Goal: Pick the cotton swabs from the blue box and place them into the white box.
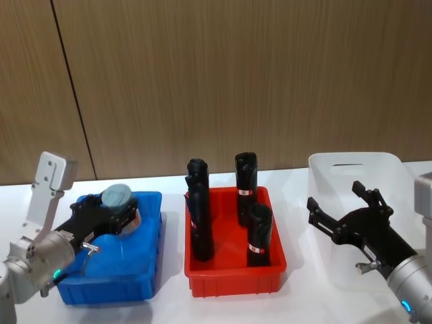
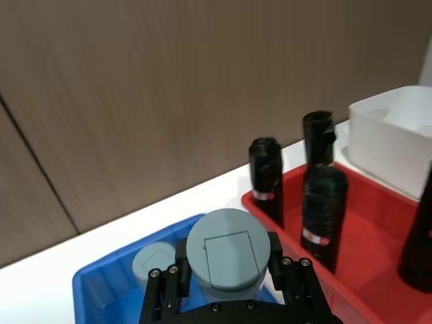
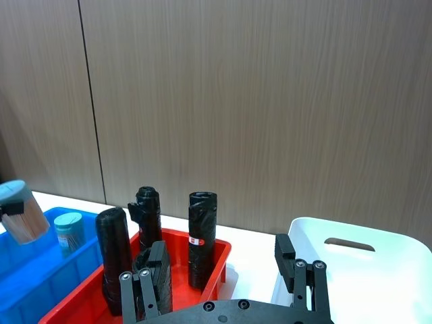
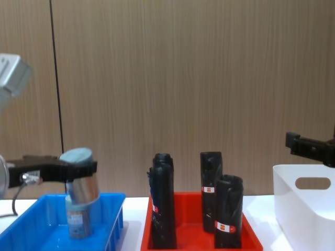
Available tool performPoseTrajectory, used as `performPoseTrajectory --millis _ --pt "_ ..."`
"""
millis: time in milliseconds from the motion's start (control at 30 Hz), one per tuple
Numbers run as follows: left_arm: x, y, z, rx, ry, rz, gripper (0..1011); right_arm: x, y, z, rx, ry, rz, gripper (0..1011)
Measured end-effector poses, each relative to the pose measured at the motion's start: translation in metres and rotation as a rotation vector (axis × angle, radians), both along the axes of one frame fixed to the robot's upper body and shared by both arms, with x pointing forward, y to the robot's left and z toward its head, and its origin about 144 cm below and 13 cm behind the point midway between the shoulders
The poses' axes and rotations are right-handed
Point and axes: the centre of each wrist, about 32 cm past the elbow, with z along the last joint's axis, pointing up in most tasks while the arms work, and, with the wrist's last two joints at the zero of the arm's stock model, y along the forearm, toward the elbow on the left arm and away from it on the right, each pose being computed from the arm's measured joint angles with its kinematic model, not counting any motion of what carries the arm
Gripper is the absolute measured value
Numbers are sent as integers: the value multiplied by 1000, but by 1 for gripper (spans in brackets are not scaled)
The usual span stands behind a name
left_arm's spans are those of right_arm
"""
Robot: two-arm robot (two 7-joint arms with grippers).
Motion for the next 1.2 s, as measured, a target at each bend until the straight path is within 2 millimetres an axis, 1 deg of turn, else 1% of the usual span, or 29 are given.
performPoseTrajectory --millis 200,433,667,733,1200 --pt "-4 5 14 -14 -51 -99 660 0 0 0 0 0 0 1002" --pt "-6 11 24 -43 -92 -202 660 0 0 0 0 0 0 1002" --pt "-7 15 30 -71 -119 -295 660 0 0 0 0 0 0 1002" --pt "-7 17 31 -88 -130 -345 659 0 0 0 0 0 0 1002" --pt "-5 23 37 -128 -157 -562 659 0 0 0 0 0 0 1002"
